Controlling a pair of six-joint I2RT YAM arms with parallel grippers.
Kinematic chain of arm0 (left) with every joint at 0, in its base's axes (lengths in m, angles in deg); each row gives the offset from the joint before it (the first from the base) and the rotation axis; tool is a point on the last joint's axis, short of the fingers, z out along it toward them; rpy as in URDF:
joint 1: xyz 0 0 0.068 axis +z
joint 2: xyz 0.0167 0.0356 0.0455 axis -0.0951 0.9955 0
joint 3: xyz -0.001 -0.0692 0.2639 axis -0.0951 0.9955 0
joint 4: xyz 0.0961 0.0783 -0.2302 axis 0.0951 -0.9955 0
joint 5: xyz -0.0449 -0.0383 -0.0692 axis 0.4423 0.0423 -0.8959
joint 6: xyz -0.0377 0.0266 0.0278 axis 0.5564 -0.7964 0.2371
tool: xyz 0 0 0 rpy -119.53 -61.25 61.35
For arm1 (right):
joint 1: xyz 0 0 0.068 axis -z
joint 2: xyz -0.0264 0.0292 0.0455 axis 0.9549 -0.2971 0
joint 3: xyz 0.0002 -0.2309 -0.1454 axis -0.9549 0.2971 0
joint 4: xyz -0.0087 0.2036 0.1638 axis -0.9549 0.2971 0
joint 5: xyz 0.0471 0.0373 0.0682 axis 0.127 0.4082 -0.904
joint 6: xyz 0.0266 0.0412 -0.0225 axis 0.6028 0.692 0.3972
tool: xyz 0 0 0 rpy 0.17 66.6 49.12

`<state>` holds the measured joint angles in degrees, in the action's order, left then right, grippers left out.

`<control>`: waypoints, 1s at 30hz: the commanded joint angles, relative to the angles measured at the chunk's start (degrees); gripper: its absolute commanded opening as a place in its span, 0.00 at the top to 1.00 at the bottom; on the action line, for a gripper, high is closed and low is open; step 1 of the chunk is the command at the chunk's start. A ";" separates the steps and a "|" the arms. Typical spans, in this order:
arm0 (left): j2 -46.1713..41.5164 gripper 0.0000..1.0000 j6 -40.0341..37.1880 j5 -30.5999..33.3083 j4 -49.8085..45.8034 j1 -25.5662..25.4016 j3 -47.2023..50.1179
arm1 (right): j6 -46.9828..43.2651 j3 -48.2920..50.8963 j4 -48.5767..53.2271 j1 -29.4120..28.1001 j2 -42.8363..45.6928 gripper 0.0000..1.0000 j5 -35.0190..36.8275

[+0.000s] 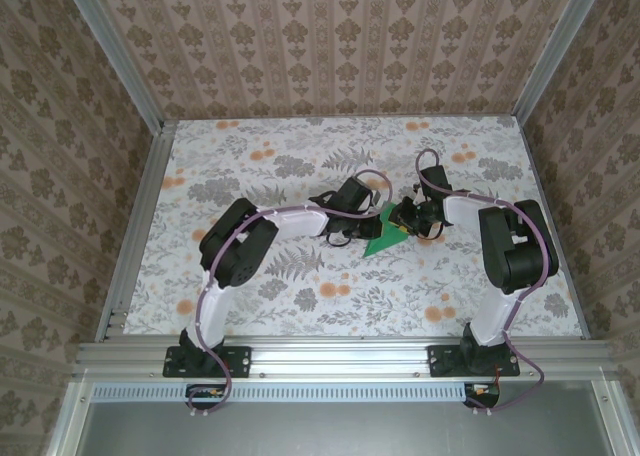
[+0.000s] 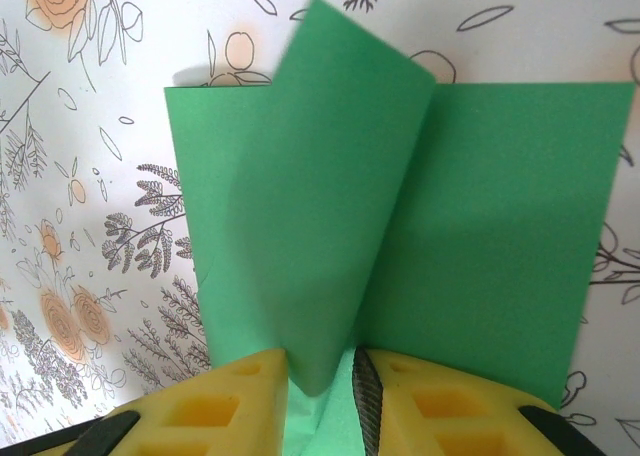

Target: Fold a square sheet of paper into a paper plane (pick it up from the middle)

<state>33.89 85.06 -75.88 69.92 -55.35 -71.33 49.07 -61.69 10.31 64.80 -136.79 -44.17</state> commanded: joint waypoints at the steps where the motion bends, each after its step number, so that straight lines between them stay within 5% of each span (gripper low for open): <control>1: 1.25 0.92 -1.07 0.81 -1.92 -0.12 -1.59 | 0.68 0.30 4.26 -0.15 -2.80 0.72 3.74; 30: -1.55 0.91 0.35 -0.09 -0.48 0.80 0.53 | 0.61 -1.00 4.67 -1.12 -3.93 0.83 2.10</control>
<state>34.27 85.11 -75.73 69.73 -55.19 -71.62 49.69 -63.31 12.52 64.34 -137.79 -43.12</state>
